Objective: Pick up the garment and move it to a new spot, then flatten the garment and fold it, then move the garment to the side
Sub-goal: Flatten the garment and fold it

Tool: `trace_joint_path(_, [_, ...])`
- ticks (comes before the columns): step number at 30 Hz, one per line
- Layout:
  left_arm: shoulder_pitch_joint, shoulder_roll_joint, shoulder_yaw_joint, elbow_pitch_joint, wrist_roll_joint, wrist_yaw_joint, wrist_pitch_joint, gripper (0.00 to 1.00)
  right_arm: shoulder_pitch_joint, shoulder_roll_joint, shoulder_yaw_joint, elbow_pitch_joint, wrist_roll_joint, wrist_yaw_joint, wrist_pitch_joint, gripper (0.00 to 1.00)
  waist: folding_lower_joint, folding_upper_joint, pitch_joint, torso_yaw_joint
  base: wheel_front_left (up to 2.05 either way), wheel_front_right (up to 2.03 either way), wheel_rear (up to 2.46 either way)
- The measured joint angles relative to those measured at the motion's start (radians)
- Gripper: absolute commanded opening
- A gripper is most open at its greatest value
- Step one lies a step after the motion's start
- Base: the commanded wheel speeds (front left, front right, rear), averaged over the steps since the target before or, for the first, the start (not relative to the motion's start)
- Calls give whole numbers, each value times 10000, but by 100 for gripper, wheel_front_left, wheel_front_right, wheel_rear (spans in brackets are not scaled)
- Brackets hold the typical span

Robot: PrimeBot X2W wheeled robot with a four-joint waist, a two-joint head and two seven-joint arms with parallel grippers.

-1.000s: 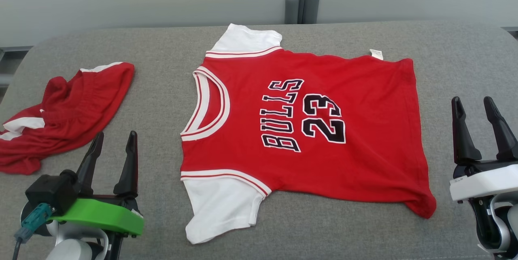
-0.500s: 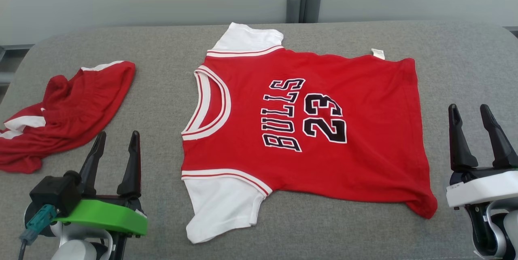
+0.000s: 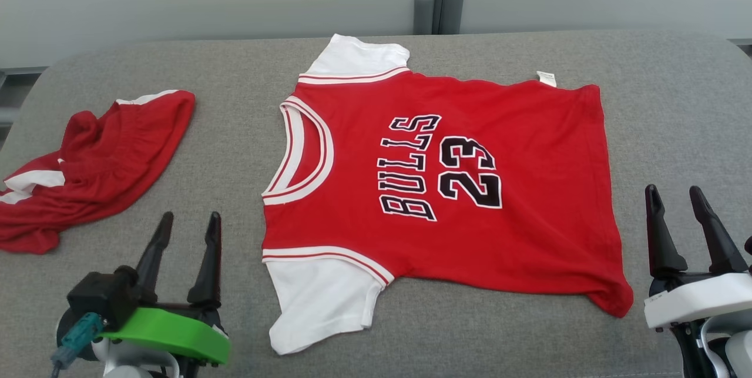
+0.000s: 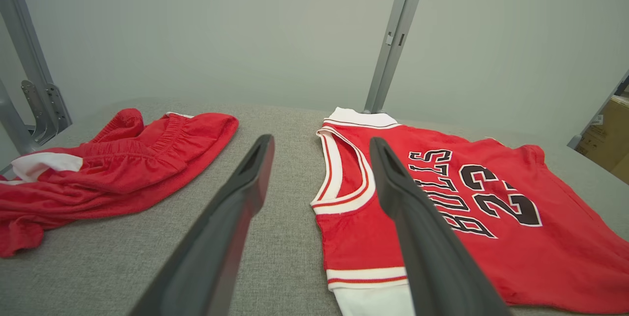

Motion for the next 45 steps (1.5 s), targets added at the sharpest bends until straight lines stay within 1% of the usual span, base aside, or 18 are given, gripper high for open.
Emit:
trace_joint_path(2, [80, -50, -240, 86, -25, -90, 6, 100, 120, 2, 38, 113, 71, 58, 17, 100, 0, 0, 8, -7, 0, 0, 0])
trace_joint_path(5, [248, -313, -573, 259, -98, -198, 151, 100, 241, 25, 119, 267, 130, 105, 102, 100, 0, 0, 14, -28, 0, 0, 0])
trace_joint_path(8, [554, -334, -779, 397, -234, -251, 368, 100, 365, 44, 272, 384, 224, 151, 249, 100, 0, 0, 55, -74, 0, 0, 0])
trace_joint_path(10, [681, -337, -823, 598, -380, -268, 502, 100, 452, 109, 299, 545, 328, 232, 293, 100, 0, 0, 102, -111, 0, 0, 0])
trace_joint_path(13, [738, -362, -838, 663, -568, -339, 604, 100, 675, 251, 291, 802, 627, 238, 420, 100, 0, 0, 200, -142, 0, 0, 0])
trace_joint_path(15, [742, -460, -861, 732, -639, -339, 698, 100, 809, 307, 295, 972, 780, 314, 500, 100, 0, 0, 278, -152, 0, 0, 0])
trace_joint_path(18, [754, -575, -924, 903, -721, -351, 890, 100, 824, 362, 297, 1225, 940, 324, 564, 100, 0, 0, 398, -161, 0, 0, 0])
trace_joint_path(21, [779, -577, -1012, 1068, -786, -424, 1076, 100, 841, 431, 316, 1513, 1070, 410, 727, 100, 0, 0, 519, -164, 0, 0, 0])
trace_joint_path(24, [789, -585, -1085, 1271, -892, -426, 1258, 100, 923, 512, 341, 1774, 1269, 422, 913, 100, 0, 0, 645, -163, 0, 0, 0])
trace_joint_path(26, [792, -585, -1112, 1321, -988, -437, 1383, 100, 986, 535, 362, 1914, 1358, 500, 1030, 100, 0, 0, 738, -157, 0, 0, 0])
trace_joint_path(30, [791, -635, -1197, 1528, -1210, -602, 1699, 100, 979, 546, 370, 2080, 1459, 537, 1139, 100, 0, 0, 935, -124, 0, 0, 0])
trace_joint_path(33, [771, -715, -1195, 1574, -1290, -612, 1827, 100, 934, 541, 372, 2211, 1461, 621, 1164, 100, 0, 0, 1077, -90, 0, 0, 0])
trace_joint_path(38, [758, -790, -1442, 1862, -1348, -779, 2215, 100, 626, 556, 472, 2512, 1559, 803, 1421, 100, 0, 0, 1181, -30, 0, 0, 0])
trace_joint_path(45, [711, -815, -1473, 1996, -1392, -786, 2424, 100, 546, 562, 600, 2754, 1559, 940, 1513, 100, 0, 0, 1209, -14, 0, 0, 0])
